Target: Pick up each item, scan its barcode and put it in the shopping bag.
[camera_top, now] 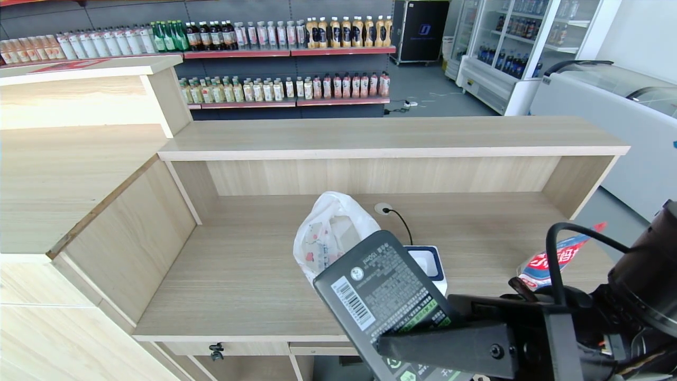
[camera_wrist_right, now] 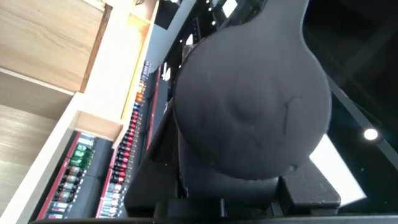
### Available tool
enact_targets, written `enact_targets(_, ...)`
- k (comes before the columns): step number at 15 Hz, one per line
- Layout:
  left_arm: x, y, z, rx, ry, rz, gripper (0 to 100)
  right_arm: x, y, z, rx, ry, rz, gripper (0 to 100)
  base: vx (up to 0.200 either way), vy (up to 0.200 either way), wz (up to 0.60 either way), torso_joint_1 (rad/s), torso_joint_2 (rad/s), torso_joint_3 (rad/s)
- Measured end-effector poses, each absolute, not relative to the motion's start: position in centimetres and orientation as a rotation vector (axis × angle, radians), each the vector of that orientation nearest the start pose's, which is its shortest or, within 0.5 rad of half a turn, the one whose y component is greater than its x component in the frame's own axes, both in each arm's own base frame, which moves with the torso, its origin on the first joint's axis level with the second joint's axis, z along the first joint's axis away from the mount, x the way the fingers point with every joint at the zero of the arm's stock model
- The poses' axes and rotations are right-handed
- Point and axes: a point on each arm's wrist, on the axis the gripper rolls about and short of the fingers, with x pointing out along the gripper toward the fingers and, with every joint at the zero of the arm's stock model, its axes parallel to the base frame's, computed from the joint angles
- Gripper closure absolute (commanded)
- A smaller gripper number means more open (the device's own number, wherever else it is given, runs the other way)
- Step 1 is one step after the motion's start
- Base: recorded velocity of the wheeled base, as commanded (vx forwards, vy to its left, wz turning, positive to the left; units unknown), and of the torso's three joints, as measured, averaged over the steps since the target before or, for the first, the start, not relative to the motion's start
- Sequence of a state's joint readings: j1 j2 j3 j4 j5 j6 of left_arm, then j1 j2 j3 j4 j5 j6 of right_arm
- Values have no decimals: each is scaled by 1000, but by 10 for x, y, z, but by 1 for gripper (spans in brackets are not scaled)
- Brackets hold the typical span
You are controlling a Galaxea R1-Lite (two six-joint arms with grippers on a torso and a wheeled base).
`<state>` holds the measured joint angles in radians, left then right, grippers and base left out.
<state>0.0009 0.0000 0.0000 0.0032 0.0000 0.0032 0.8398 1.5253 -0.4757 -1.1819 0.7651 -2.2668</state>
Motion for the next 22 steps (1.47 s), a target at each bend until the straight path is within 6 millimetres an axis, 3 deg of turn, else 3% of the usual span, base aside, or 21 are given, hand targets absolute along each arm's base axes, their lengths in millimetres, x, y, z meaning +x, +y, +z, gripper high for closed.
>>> enact_targets(4, -23, 0, 75, 3, 3, 2, 0, 146, 181, 201, -1671, -1784, 648, 100, 0, 0, 0, 0, 0, 0)
enact_targets(5, -23, 0, 75, 3, 3, 2, 0, 148, 180, 202, -1645, -1718, 686, 100, 0, 0, 0, 0, 0, 0)
enact_targets(7, -23, 0, 75, 3, 3, 1, 0, 160, 170, 208, -1597, -1392, 706, 100, 0, 0, 0, 0, 0, 0)
enact_targets(9, -23, 0, 75, 3, 3, 1, 0, 182, 135, 214, -1466, -848, 538, 100, 0, 0, 0, 0, 0, 0)
enact_targets(11, -23, 0, 75, 3, 3, 1, 0, 196, 90, 217, -1277, -462, 317, 100, 0, 0, 0, 0, 0, 0)
enact_targets(13, -23, 0, 75, 3, 3, 1, 0, 199, 41, 218, -1165, -225, 109, 100, 0, 0, 0, 0, 0, 0)
enact_targets(16, -23, 0, 75, 3, 3, 2, 0, 181, -18, 214, -1034, 33, -104, 100, 0, 0, 0, 0, 0, 0)
enact_targets(19, -23, 0, 75, 3, 3, 1, 0, 163, -34, 207, -668, 136, -152, 100, 0, 0, 600, -4, 4, 4)
enact_targets(22, -23, 0, 75, 3, 3, 1, 0, 154, -28, 205, -469, 164, -105, 100, 0, 0, 400, 2, 5, 3)
